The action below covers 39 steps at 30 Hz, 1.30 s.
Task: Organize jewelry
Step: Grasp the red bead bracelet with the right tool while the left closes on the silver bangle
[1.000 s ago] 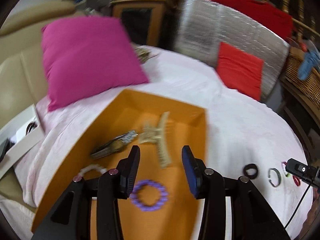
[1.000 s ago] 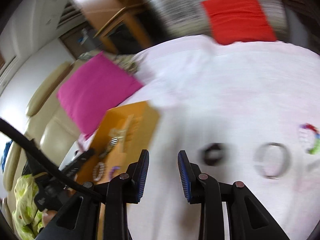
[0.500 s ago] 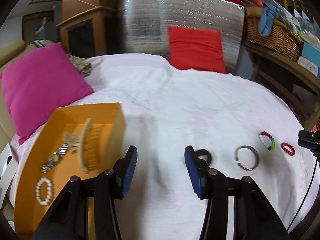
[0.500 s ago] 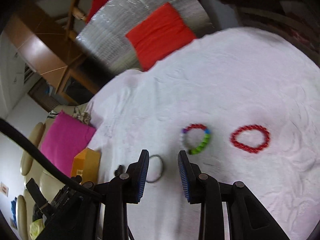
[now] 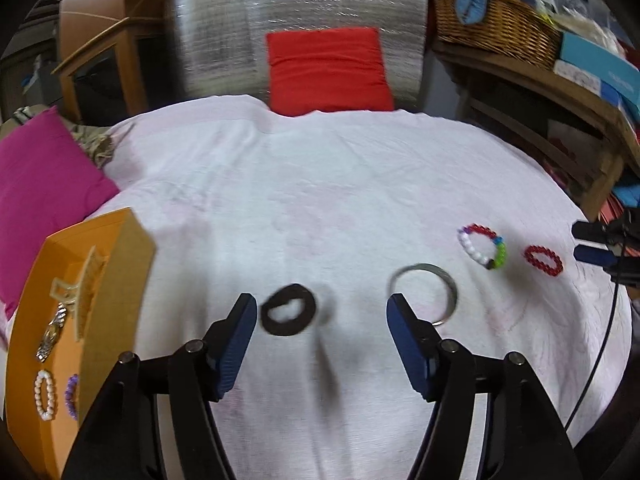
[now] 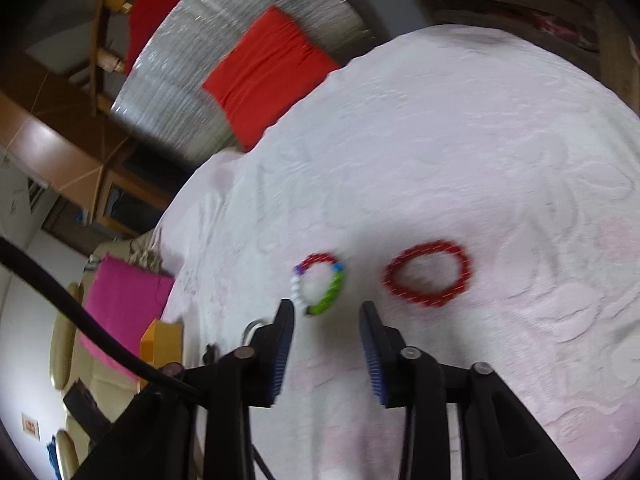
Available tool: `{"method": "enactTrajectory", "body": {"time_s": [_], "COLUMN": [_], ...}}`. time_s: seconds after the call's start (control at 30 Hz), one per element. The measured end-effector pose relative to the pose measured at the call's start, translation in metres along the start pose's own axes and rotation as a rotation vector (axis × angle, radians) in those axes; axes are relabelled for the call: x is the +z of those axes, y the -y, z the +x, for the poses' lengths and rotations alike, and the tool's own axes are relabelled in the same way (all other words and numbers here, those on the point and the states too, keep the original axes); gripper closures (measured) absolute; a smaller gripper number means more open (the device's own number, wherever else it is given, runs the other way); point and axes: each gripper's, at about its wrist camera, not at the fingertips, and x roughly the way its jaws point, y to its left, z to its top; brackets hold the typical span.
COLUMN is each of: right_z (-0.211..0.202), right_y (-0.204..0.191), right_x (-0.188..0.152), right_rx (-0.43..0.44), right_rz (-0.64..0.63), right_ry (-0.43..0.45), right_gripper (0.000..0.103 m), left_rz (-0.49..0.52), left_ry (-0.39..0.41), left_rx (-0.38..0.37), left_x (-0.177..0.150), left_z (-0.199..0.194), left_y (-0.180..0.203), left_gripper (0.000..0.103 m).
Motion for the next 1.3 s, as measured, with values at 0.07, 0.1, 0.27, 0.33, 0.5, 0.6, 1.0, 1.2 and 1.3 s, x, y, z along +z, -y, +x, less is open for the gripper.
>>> {"method": "enactTrajectory", "body": {"time_s": [0.07, 0.1, 0.27, 0.33, 0.5, 0.6, 1.0, 1.2, 1.3], "right_z": [-0.002, -0.002, -0.005, -0.004, 0.005, 0.015, 0.054, 0.05, 0.045], "right_y": [0.011, 0.016, 0.036, 0.041, 0.043, 0.04, 0.023, 0.021, 0.019], "right_x": [0.005, 0.007, 0.014, 0.017, 0.023, 0.026, 0.019, 0.017, 0.017], "right_rx": [-0.02, -0.027, -0.059, -0.074, -0.147, -0.19, -0.438, -0.45, -0.423], "right_rz": [0.018, 0.028, 0.054, 0.055, 0.014, -0.035, -0.255, -0.267, -0.254], "right_ry": [0.013, 0.016, 0.031, 0.034, 0.029, 0.007, -0.047, -0.026, -0.009], "right_gripper": [0.06, 0.06, 0.06, 0.06, 0.06, 0.063, 0.09, 0.092, 0.092], "left_rz": [0.014, 0.017, 0.029, 0.043, 0.078, 0.085, 0.138, 0.11, 0.081], "left_ry": [-0.013, -0.02, -0.047, -0.056, -0.075, -0.077, -0.125, -0.178, -0.163], "left_rx": [-0.012, -0.019, -0.062, -0.072, -0.114, -0.161, -0.212, -0.206, -0.229], "left_x": [0.0, 0.001, 0.001, 0.001, 0.004, 0.008, 0.018, 0.013, 0.013], "left_z": [0.004, 0.006, 0.015, 0.019, 0.03, 0.036, 0.07, 0.087, 0.086], "left_y": [0.006, 0.009, 0.023, 0.029, 0.044, 0.048, 0.066, 0.063, 0.06], "left_gripper": [0.032, 0.031, 0.03, 0.029, 0.028, 0.028, 0.024, 0.024, 0.024]}}
